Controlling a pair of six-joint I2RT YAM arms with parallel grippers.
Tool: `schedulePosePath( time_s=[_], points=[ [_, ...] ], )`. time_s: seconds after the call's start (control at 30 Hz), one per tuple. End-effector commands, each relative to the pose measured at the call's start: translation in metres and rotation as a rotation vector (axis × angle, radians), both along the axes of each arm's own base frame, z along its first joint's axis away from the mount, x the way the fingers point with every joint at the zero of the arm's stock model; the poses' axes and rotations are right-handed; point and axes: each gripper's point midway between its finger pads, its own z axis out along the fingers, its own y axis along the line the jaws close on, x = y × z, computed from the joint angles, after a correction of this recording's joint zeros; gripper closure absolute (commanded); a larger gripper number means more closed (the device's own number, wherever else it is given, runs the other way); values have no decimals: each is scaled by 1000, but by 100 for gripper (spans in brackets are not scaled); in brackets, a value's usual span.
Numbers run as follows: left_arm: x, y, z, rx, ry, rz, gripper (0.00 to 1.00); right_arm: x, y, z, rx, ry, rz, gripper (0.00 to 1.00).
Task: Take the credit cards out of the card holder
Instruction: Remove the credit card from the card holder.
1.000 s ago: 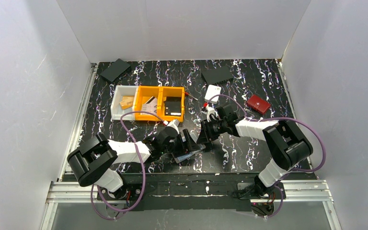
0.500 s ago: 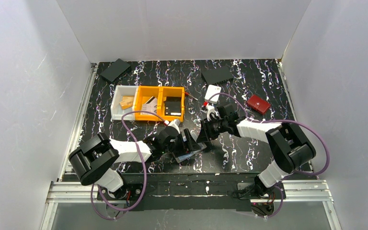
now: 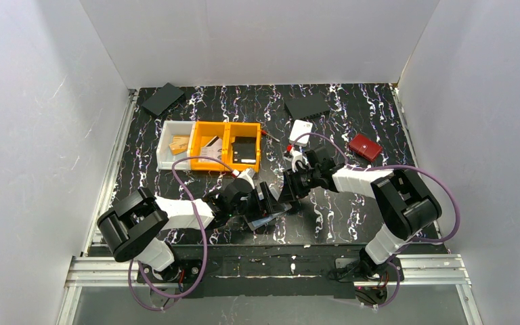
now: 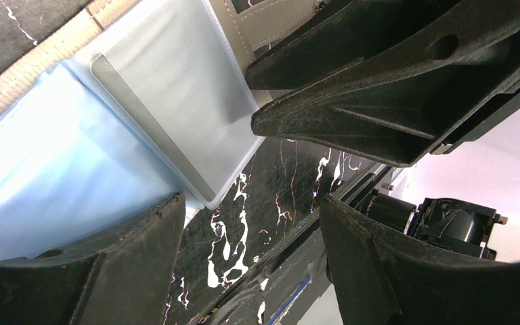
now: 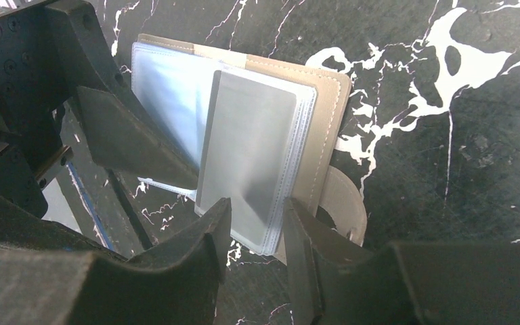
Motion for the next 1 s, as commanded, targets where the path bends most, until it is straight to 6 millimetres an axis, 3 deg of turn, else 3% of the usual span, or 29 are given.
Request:
schedulePosePath(
  time_s=[0.0,0.57,0.97],
  points=[
    [-15,26,-40,153,73,-11,28,11,7,19,22,-93,23,56],
    [-16,25,-40,151,78,-14,27,10,7,27,44,-122,37,55],
    [-16,24,-40,149,77,-16,27,3,8,13,32,-42,46,56]
  ],
)
